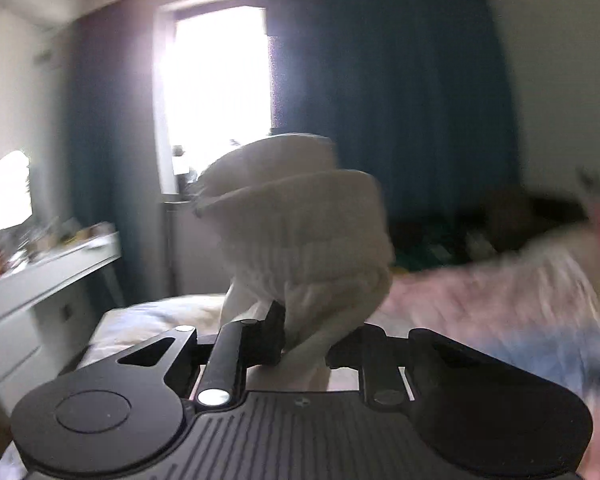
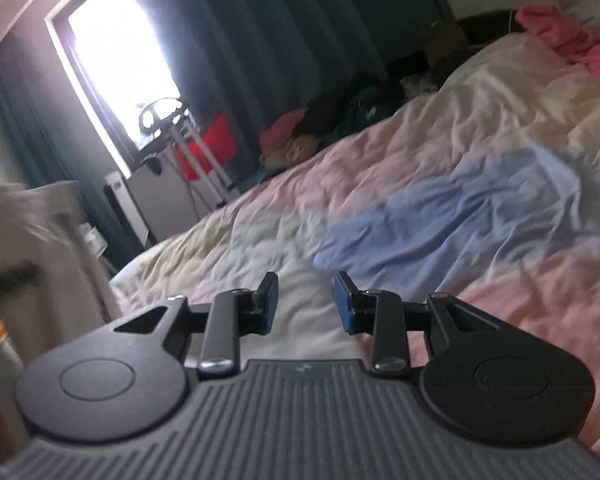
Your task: Fold clothes
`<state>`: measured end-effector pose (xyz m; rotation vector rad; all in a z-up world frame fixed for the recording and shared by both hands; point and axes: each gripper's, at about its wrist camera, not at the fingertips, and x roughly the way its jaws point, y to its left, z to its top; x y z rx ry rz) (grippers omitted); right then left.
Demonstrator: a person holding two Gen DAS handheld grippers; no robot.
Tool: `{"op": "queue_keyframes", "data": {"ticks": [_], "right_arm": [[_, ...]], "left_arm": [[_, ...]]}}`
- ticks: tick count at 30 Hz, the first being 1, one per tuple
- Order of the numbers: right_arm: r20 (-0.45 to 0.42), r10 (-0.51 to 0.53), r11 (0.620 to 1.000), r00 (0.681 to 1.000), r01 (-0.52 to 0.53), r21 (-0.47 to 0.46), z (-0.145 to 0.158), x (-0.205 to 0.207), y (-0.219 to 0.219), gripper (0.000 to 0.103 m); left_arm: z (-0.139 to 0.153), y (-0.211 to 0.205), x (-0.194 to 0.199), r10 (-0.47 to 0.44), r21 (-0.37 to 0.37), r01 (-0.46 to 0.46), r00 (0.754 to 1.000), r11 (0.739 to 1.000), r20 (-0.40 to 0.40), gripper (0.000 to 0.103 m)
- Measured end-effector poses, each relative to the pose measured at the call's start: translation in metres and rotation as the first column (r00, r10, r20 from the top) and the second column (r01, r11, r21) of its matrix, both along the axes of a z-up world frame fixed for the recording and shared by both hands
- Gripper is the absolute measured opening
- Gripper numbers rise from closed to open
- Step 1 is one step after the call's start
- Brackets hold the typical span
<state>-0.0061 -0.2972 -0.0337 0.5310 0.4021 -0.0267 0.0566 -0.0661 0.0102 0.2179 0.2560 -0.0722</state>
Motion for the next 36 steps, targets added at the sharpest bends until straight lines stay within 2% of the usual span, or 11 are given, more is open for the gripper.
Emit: {"op": "queue_keyframes", "data": {"ticks": [2,6,10,11,13,14,15,20,23,30,36], "right_arm": [[0.011,-0.004,1.000,1.000,0.004,0.012,0.000,0.000,-0.005,0.035],[-0.001,0.009,0.995,1.000,-0.009,0.095,-0.008,0.002,-0.012,0.035],[-0.009,0.044,0.980,0.999,-0.042,0.196,-0.014,0.005,-0.018,0.038],[-0.016,0.050,0.971,0.999,-0.045,0.234,-0.018,0.007,-0.021,0.046],[-0.032,0.060,0.946,0.998,-0.047,0.319,-0.028,0.013,-0.026,0.074],[-0.044,0.059,0.930,0.997,-0.039,0.366,-0.033,0.015,-0.029,0.089],[-0.065,0.058,0.908,0.996,-0.026,0.418,-0.040,0.017,-0.032,0.090],[-0.078,0.174,0.808,0.982,-0.097,0.582,-0.064,0.025,-0.024,0.089],[-0.126,0.253,0.795,0.959,-0.132,0.592,-0.078,0.036,0.000,0.089],[-0.164,0.274,0.845,0.948,-0.156,0.511,-0.094,0.069,0.044,0.087],[-0.174,0.156,0.942,0.972,-0.094,0.322,-0.090,0.072,0.062,0.048]], "left_arm": [[-0.041,-0.032,0.009,-0.077,0.056,0.083,0.992,0.995,-0.101,0.020],[-0.104,-0.067,0.031,-0.165,0.122,0.216,0.927,0.969,-0.336,0.020],[-0.100,-0.070,0.030,-0.180,0.160,0.248,0.919,0.955,-0.350,0.028],[-0.097,-0.069,0.028,-0.184,0.172,0.259,0.914,0.950,-0.361,0.032],[-0.091,-0.058,0.015,-0.176,0.194,0.259,0.915,0.946,-0.362,0.075],[-0.089,-0.041,0.007,-0.177,0.174,0.253,0.916,0.952,-0.360,0.081],[-0.085,-0.025,0.000,-0.189,0.142,0.254,0.913,0.957,-0.361,0.083],[-0.070,0.037,-0.019,-0.207,-0.016,0.216,0.907,0.976,-0.366,0.083],[-0.063,0.058,-0.018,-0.196,-0.091,0.174,0.915,0.980,-0.354,0.083],[-0.053,0.082,-0.015,-0.134,-0.116,0.104,0.947,0.988,-0.291,0.083],[-0.069,0.089,0.000,-0.027,-0.082,-0.002,0.935,0.997,-0.354,0.084]]}}
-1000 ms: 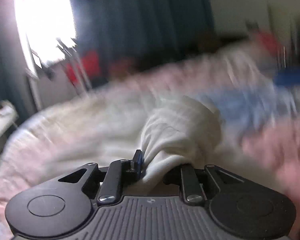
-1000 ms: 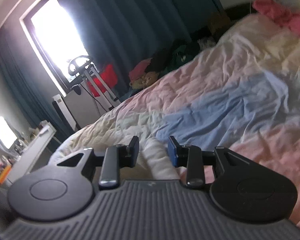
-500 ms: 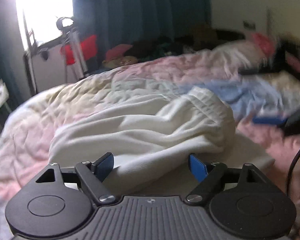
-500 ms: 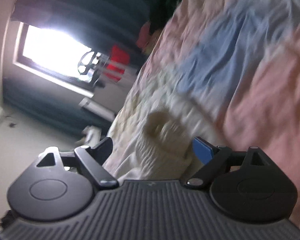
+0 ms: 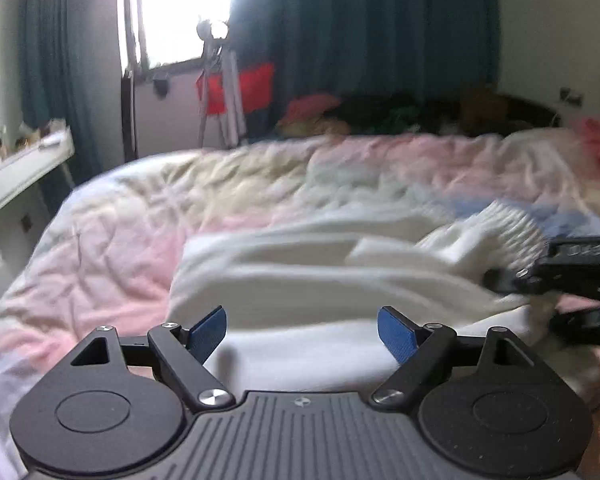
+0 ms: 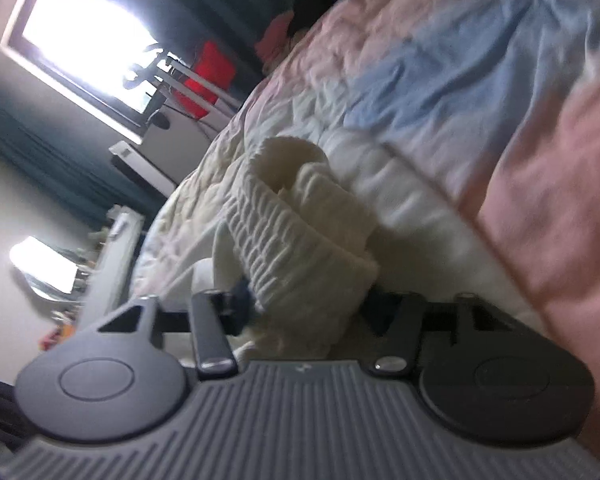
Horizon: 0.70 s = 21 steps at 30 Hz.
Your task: Fold clothes
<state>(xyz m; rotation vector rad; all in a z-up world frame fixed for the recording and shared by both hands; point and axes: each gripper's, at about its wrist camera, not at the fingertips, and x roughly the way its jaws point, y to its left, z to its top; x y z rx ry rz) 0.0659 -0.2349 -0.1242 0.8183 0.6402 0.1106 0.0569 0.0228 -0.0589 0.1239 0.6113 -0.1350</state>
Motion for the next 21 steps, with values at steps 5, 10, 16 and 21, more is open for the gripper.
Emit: {"op": "queue_keyframes", "data": {"ticks": [5,10,16,21], "right_arm": [[0.106,0.012,0.992,0.994,0.001,-0.123,0.027,-0.016,0.007,0.035],[0.259,-0.010,0.974,0.966,0.069,-0.217,0.062,-0.037,0.002,0.034],[0.211,-0.102,0.963,0.972,0.150,-0.225,0.068,-0.056,-0.029,0.034],[-0.120,-0.123,0.991,0.985,0.116,-0.063,0.016,-0.036,-0.062,0.044]], "left_arm": [[-0.001,0.002,-0.001,0.008,-0.022,-0.008,1.000,1.000,-0.012,0.084],[0.001,0.009,-0.013,0.020,-0.067,-0.019,1.000,0.998,0.019,0.087],[0.005,0.028,-0.018,0.105,-0.153,-0.100,0.994,0.983,0.020,0.088],[-0.008,0.043,-0.008,0.116,-0.235,-0.144,0.985,0.961,-0.127,0.088]]}}
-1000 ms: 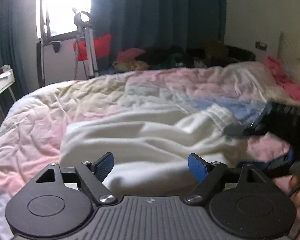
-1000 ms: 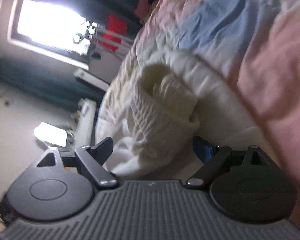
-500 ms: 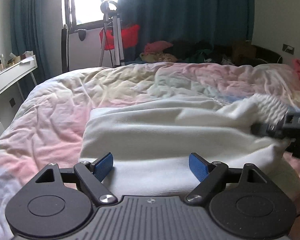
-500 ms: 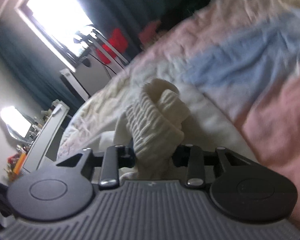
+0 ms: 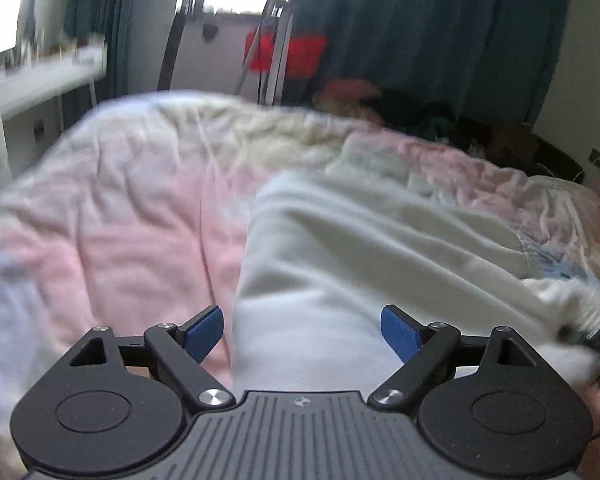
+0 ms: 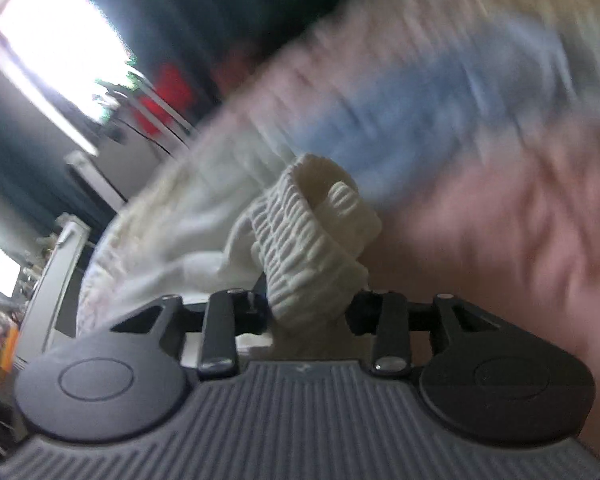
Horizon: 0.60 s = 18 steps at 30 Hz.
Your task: Fold clothes
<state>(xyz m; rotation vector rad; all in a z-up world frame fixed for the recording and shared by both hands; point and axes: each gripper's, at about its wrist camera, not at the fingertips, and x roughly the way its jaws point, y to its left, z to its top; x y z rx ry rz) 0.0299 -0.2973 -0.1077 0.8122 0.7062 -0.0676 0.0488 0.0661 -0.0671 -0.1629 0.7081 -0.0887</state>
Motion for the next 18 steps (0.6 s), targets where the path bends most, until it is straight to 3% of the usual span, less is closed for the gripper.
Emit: {"op": "queue_keyframes", "data": {"ticks": [1,2,4,10,13,15,18], "right_arm": [[-0.006,-0.008,0.999,1.000,0.009,0.039,-0.005,0.000,-0.005,0.050],[-0.009,-0.017,0.999,1.000,0.017,0.044,-0.005,-0.002,-0.006,0.065],[-0.028,-0.030,0.999,0.999,0.030,0.012,-0.002,-0.004,-0.006,0.085],[-0.089,0.059,0.991,0.994,-0.047,0.126,-0.023,-0.003,-0.008,0.085],[-0.020,0.099,0.975,0.995,-0.093,0.202,-0.021,-0.006,-0.008,0.086],[0.085,0.111,0.955,0.990,-0.130,0.267,-0.014,-0.011,-0.009,0.086],[0.163,0.128,0.948,0.978,-0.169,0.270,-0.005,-0.012,-0.008,0.086]], "left_arm": [[-0.002,0.002,0.000,0.001,-0.017,-0.002,1.000,1.000,-0.016,0.088],[-0.002,0.005,0.000,0.002,-0.030,-0.003,1.000,1.000,-0.027,0.088],[-0.004,0.010,-0.001,0.004,-0.060,-0.006,0.999,0.998,-0.045,0.088],[-0.008,0.029,-0.003,0.015,-0.194,-0.040,0.991,0.980,-0.130,0.088],[-0.012,0.038,-0.003,0.021,-0.255,-0.064,0.986,0.965,-0.166,0.088],[-0.015,0.043,-0.002,0.032,-0.292,-0.087,0.982,0.953,-0.188,0.087],[-0.019,0.049,0.000,0.040,-0.331,-0.109,0.977,0.937,-0.208,0.086]]}}
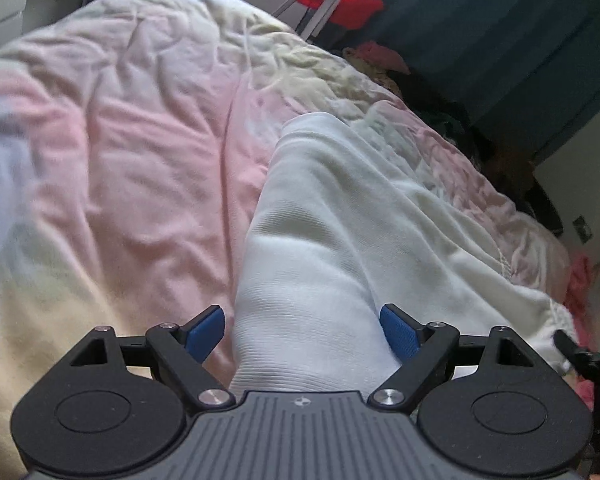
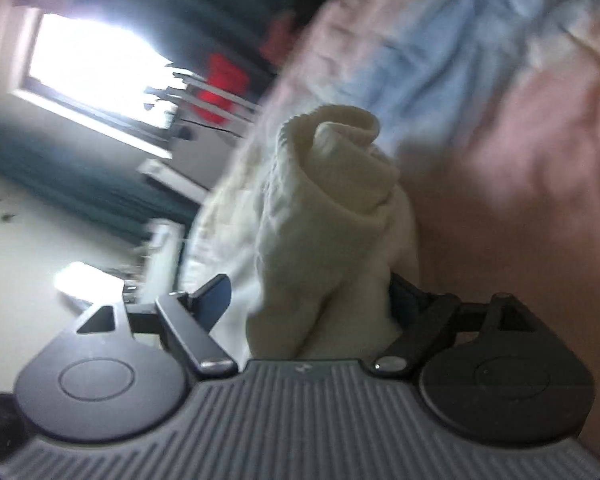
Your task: Fold clothes
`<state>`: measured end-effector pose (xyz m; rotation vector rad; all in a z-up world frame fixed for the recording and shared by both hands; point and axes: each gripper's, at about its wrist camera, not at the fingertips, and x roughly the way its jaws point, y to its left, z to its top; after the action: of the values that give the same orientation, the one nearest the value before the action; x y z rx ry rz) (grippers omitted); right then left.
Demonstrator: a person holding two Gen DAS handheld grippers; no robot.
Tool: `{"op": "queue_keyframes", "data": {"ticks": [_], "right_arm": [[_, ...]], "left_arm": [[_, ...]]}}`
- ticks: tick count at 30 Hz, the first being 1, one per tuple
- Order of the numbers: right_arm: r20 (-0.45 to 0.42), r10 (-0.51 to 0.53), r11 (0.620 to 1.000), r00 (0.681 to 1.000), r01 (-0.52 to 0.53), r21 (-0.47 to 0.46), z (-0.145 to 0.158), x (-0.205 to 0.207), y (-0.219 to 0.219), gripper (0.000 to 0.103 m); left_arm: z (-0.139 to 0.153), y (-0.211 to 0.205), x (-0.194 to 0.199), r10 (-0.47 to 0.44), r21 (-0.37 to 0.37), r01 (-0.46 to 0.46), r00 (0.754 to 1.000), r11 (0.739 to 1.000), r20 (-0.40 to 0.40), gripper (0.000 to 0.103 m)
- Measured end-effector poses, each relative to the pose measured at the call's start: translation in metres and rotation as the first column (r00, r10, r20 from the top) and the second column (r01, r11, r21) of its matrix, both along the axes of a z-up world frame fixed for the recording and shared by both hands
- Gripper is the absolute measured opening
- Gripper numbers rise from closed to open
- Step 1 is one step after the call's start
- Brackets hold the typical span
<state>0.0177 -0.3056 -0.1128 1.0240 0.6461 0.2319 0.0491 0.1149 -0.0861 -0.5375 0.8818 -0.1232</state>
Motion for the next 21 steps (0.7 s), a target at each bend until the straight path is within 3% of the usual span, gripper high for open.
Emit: {"op": "queue_keyframes", "data": {"ticks": [2,6,7,9,14,21], "right_arm": [[-0.030,-0.007,1.000,1.000,0.006,-0.027,-0.002,0.003,0.001,0.085],[-0.198,-0.021,0.992,0.980,-0.004,-0.128,-0.026,0.015,0.006,0.078],[-0.205,-0.023,0.990,0.978,-0.007,-0.143,-0.027,0.016,0.007,0.078],[-0.193,-0.026,0.986,0.981,-0.006,-0.164,-0.025,0.015,0.012,0.074],[-0.125,-0.043,0.981,0.991,0.018,-0.193,-0.010,0.002,0.012,0.041],[0.046,-0.044,0.973,0.998,0.053,-0.225,0.029,0.008,0.025,0.034]], "left_arm": [[-0.003,0.002,0.002,0.000,-0.027,-0.001,1.000,1.000,-0.013,0.086],[-0.009,0.003,0.003,0.007,-0.058,-0.008,0.999,0.998,-0.032,0.085],[-0.009,0.002,0.003,0.008,-0.057,-0.010,1.000,0.998,-0.030,0.084],[-0.009,0.002,0.003,0.007,-0.062,-0.009,1.000,0.998,-0.024,0.080],[-0.009,0.005,0.003,0.009,-0.122,-0.011,1.000,0.992,-0.017,0.064],[-0.001,0.013,-0.003,0.016,-0.213,-0.011,1.000,0.977,0.020,0.035]]}}
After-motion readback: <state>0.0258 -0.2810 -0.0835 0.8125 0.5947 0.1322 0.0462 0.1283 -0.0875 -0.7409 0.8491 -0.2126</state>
